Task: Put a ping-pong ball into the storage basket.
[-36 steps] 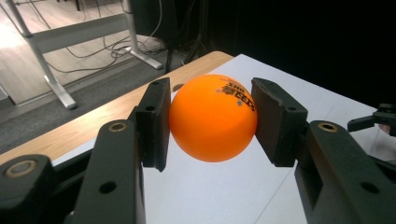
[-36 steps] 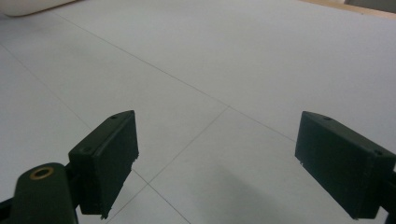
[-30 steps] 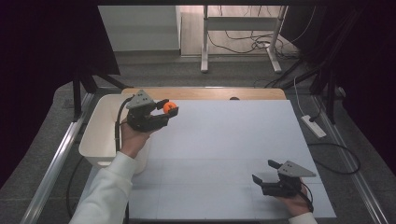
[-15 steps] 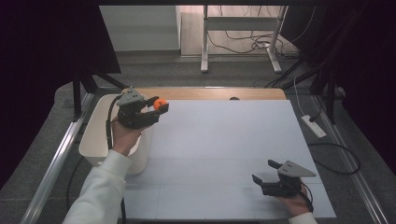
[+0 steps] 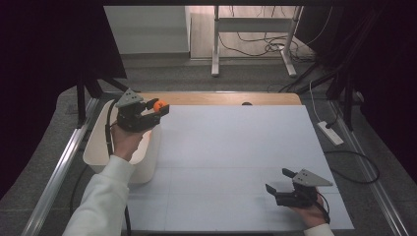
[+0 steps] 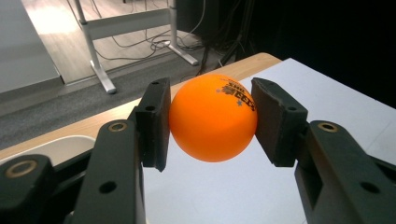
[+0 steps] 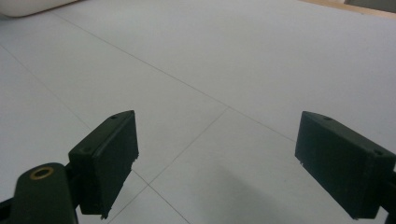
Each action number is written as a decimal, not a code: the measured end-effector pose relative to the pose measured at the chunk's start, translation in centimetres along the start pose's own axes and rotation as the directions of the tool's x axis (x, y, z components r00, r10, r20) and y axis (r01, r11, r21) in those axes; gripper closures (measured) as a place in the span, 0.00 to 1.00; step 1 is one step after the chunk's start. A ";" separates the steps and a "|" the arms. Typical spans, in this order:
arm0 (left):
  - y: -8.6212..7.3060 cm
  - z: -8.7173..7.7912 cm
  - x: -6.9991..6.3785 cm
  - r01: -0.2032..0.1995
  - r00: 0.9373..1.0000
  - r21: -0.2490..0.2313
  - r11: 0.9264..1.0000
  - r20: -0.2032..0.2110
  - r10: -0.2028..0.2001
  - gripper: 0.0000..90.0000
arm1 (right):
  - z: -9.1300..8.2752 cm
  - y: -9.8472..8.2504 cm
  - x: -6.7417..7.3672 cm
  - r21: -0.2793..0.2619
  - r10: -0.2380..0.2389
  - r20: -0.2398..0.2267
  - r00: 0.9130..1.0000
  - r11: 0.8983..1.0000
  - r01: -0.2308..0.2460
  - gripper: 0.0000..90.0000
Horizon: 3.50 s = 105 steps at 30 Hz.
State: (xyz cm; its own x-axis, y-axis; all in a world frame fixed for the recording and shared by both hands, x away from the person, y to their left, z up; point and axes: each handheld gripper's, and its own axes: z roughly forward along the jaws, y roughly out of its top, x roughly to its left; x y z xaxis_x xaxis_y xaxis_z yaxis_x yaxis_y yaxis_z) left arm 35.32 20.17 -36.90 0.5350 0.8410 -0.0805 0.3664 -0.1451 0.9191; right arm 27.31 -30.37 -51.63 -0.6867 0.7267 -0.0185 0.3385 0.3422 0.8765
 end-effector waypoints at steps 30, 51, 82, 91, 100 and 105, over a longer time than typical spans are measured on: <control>-1.3 -1.9 4.5 0.079 0.983 0.013 0.997 -0.169 -0.075 0.56 | 0.0 0.0 0.0 0.002 0.002 0.004 1.000 1.000 -0.002 0.14; -2.0 -1.9 6.4 0.102 0.976 0.069 0.992 -0.199 -0.086 0.56 | 0.1 0.0 0.0 0.008 -0.002 0.007 1.000 1.000 0.002 0.14; -3.7 1.9 7.9 0.187 0.969 0.286 0.940 -0.211 -0.128 0.55 | 0.1 -0.1 0.0 0.011 -0.004 0.006 1.000 1.000 0.003 0.14; -3.6 1.7 7.8 0.182 0.970 0.277 0.944 -0.208 -0.127 0.55 | 0.1 -0.1 0.0 0.010 -0.002 0.007 1.000 1.000 0.002 0.14; -3.2 1.2 7.4 0.189 0.969 0.232 0.954 -0.201 -0.143 0.29 | 0.0 0.0 0.0 0.007 0.001 0.010 1.000 1.000 -0.001 0.14; -3.0 0.3 6.9 0.177 0.977 0.204 0.963 -0.152 -0.148 0.21 | 0.1 0.0 0.0 0.011 -0.004 0.012 1.000 1.000 0.004 0.14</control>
State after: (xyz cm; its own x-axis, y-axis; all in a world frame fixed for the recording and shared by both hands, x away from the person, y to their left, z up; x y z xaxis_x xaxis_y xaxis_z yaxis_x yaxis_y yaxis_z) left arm 38.19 26.23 -40.34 0.3531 0.9225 -0.1557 0.6028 -0.0970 0.7920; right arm 27.34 -30.27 -51.71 -0.6802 0.7325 -0.0275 0.3432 0.3513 0.8711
